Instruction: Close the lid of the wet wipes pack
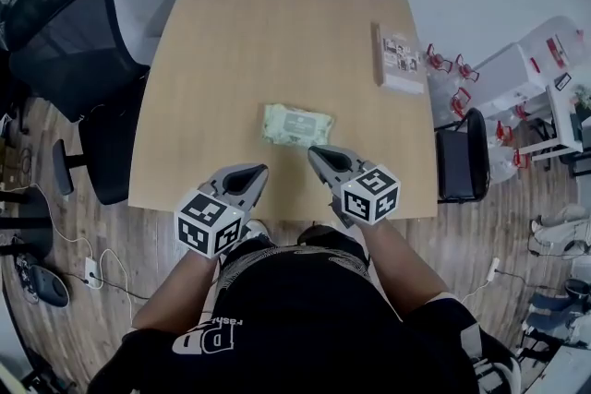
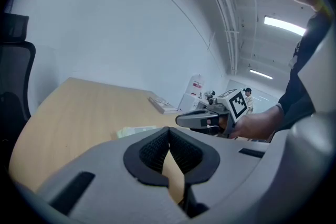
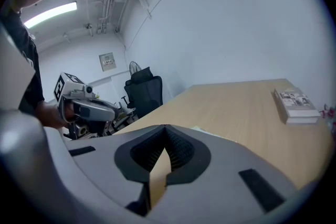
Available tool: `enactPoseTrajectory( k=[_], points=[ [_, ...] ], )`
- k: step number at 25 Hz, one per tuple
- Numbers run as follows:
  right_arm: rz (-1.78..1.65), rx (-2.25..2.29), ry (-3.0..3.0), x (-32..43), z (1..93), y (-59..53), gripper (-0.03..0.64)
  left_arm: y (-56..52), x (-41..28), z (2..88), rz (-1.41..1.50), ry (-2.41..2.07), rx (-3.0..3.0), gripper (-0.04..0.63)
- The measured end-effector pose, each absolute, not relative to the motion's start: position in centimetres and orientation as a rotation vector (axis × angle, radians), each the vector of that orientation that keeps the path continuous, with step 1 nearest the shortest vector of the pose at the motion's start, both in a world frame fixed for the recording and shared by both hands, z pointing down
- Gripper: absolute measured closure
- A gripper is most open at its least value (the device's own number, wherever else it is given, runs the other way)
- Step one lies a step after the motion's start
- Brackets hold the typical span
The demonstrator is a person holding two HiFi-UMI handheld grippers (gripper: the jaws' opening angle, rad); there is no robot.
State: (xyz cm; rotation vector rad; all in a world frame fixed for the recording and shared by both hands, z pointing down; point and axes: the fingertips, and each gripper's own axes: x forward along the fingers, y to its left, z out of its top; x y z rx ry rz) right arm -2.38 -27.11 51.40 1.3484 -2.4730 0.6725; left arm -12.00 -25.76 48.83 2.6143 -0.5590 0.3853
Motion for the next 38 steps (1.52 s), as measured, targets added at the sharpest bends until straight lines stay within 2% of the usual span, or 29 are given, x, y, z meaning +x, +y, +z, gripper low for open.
enactPoseTrajectory(
  k=[13, 19, 29, 38],
  points=[
    [0.613, 1.28, -2.603, 0.3, 46.0, -20.2, 0.611, -21.9, -8.3, 46.3, 0.308, -0.679, 2.59, 0.578],
    [0.514, 1.177, -2.721, 3.4, 42.6, -15.7, 0.611, -18.1, -4.6, 43.9, 0.151, -0.751, 2.561, 0.578],
    [0.483, 1.056, -2.785, 8.3, 43.0, -7.3, 0.611, -8.9, 0.5, 44.0, 0.087, -0.896, 2.529, 0.578],
    [0.55, 0.987, -2.801, 9.5, 43.8, -2.0, 0.611, -2.3, 0.7, 44.3, 0.102, -0.995, 2.481, 0.578]
  ],
)
